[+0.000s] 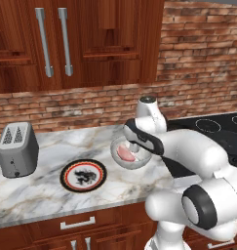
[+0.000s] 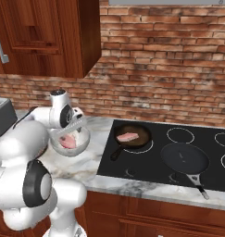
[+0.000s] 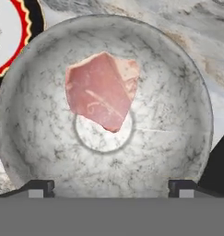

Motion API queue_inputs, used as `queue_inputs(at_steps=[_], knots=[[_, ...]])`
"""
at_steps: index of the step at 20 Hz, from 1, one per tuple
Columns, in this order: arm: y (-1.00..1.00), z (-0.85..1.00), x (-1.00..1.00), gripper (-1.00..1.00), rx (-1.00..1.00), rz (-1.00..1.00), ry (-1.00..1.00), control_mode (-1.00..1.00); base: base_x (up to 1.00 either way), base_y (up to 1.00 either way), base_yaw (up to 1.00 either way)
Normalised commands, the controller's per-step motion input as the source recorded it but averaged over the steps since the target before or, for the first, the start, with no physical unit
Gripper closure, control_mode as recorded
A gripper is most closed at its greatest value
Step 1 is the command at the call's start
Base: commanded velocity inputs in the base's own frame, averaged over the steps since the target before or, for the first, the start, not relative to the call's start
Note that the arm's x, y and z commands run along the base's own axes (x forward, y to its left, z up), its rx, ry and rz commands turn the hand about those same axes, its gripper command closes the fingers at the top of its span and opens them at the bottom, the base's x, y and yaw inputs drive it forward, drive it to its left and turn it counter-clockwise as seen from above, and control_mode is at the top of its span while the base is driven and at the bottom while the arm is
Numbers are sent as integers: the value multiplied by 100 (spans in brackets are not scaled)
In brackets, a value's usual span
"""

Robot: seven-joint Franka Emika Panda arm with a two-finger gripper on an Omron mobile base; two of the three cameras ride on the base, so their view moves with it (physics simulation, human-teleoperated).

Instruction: Place one of the steaks on the plate and the other in the bowl. Then place the bowl in the fridge.

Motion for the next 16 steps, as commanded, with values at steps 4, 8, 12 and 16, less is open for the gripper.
queue_inputs(at_steps=[4,8,12,16], knots=[[-93,34,-1,-100,0,-8,-7,-100,0,0,0],[-100,31,0,-100,0,-6,-3,-100,0,0,0],[-100,27,1,-100,0,-7,0,-100,0,0,0],[-100,25,31,-100,0,-15,1,-100,0,0,0]])
